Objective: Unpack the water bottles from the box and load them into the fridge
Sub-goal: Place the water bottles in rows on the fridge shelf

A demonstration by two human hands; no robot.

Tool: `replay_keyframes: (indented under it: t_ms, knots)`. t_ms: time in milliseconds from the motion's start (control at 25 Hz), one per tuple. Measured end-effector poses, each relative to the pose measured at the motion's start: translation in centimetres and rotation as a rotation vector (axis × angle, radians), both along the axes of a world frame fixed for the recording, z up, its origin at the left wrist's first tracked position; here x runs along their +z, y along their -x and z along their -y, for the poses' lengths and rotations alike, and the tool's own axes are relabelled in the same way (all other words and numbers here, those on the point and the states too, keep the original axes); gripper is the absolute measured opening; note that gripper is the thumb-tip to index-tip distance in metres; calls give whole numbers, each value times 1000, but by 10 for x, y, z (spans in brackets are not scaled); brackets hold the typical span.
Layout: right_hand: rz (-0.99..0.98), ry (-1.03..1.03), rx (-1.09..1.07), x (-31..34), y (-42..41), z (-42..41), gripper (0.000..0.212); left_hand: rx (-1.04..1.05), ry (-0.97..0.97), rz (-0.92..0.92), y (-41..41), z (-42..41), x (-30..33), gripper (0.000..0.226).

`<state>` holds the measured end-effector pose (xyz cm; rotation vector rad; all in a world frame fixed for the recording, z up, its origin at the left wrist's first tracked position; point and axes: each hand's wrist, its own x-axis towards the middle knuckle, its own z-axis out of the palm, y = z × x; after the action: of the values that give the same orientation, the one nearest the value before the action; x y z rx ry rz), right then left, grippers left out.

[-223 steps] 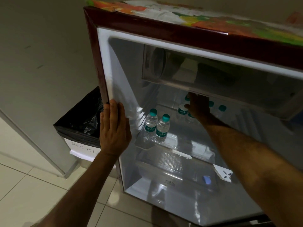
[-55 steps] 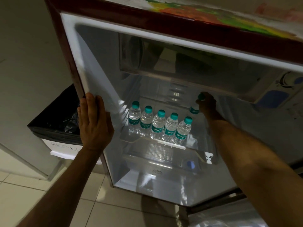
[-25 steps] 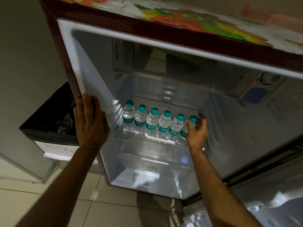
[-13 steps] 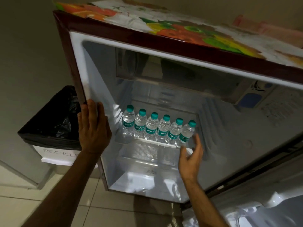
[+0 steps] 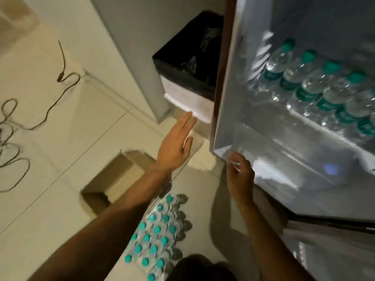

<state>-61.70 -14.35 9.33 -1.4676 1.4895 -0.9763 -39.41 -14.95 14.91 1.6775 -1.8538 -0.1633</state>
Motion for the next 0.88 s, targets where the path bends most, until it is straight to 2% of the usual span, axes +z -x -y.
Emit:
replay_keyframes:
  t_ms: [120, 240, 360, 480, 640, 880]
  knots:
    - [-113, -187, 216, -60, -25, -25, 22, 101, -359, -43, -33, -86, -74, 43]
    - [-232, -331, 414, -116, -48, -55, 26, 84, -561, -8, -50, -139, -125, 35]
    - [-348, -404, 617, -153, -75, -77, 33, 191, -715, 87, -55, -163, -167, 39]
    - [-468, -340, 815, -179, -109, -85, 46, 321, -878, 11, -59, -173, -209, 38]
    - [-672, -125, 1125, -204, -143, -87, 66, 356, -1003, 31, -64, -184, -243, 29]
    - [-731, -54, 1091, -236, -138, -91, 56, 284, -1038, 77, -56, -186, -264, 25]
